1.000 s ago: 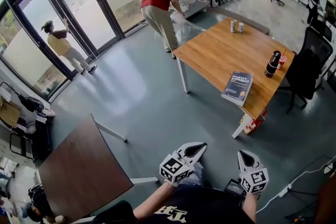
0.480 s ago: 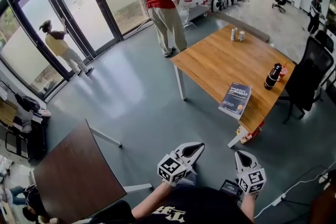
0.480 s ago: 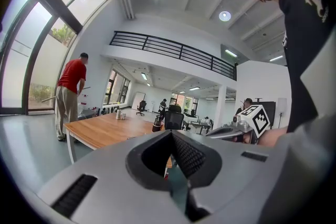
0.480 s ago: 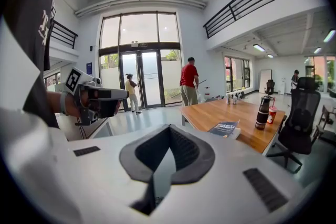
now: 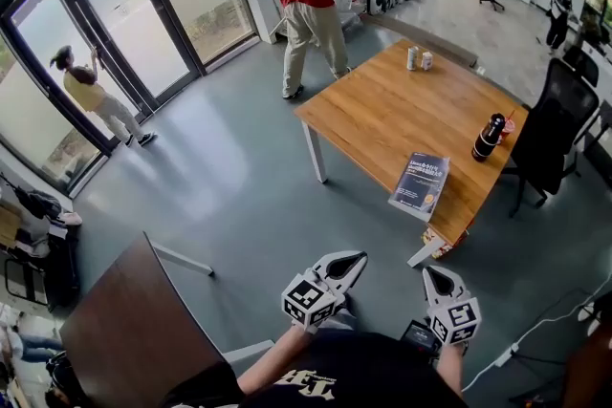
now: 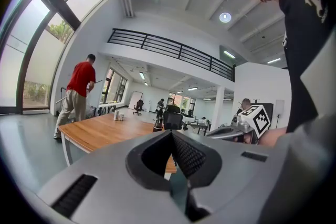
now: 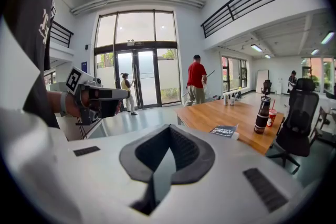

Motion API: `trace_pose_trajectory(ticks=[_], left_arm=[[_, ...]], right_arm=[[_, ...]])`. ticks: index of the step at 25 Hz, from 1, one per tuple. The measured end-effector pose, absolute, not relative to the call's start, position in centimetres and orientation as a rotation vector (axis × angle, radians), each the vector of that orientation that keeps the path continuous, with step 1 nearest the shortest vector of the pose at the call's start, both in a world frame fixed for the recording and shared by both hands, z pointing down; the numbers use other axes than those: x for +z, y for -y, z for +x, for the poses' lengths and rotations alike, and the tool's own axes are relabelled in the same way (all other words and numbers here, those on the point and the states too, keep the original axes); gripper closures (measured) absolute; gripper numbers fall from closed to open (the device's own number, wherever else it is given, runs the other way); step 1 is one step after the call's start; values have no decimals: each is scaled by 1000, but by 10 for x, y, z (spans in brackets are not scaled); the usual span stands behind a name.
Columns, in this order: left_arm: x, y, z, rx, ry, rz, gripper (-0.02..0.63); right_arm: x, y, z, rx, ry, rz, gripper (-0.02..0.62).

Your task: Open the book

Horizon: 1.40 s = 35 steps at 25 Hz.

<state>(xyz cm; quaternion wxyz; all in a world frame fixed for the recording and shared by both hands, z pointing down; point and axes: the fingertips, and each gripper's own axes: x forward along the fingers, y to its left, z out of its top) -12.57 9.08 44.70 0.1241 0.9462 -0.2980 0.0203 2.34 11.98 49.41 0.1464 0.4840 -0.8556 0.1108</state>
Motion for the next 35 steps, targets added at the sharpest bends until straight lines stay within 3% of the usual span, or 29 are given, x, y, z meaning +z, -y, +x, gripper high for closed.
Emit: trace_pose_trajectory(ticks=[35], left_arm=[[439, 20, -184, 16, 817, 2773, 600]], right_arm=[[488, -9, -40, 286, 2433, 1423, 607]])
